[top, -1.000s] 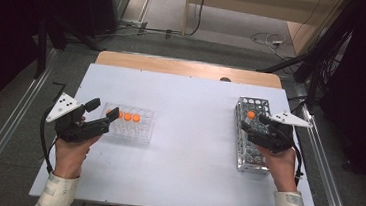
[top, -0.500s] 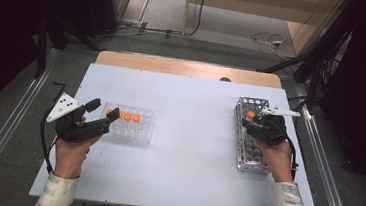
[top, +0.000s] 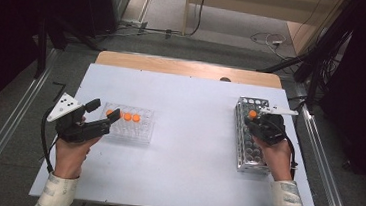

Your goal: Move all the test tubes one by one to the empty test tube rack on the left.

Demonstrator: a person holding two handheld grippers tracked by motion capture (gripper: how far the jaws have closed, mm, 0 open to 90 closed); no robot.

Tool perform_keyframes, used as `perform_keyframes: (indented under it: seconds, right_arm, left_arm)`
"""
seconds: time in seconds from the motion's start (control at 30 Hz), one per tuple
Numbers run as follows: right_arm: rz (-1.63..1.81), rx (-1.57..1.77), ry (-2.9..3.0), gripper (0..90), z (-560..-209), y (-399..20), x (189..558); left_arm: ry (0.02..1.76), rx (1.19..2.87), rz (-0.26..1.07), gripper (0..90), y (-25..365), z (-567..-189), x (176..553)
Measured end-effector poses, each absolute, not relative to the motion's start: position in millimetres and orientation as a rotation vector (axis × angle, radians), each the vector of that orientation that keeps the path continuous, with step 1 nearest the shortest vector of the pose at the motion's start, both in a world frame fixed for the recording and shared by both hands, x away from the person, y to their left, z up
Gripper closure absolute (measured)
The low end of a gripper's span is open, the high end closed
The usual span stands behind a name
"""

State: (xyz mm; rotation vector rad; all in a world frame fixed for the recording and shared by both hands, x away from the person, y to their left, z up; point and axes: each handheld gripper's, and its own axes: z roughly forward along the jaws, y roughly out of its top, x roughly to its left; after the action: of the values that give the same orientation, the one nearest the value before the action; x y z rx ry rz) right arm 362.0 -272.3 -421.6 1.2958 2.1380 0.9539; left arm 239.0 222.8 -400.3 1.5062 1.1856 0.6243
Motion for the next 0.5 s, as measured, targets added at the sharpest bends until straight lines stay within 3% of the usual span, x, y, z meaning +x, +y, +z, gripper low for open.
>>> perform_keyframes:
  seconds: [0.5]
  right_arm:
    - [1.053, 1.218, 2.056, 71.9, -385, -277, 342]
  left_arm:
    - [1.171, 1.520, 0.622, 19.4, 218, -399, 237]
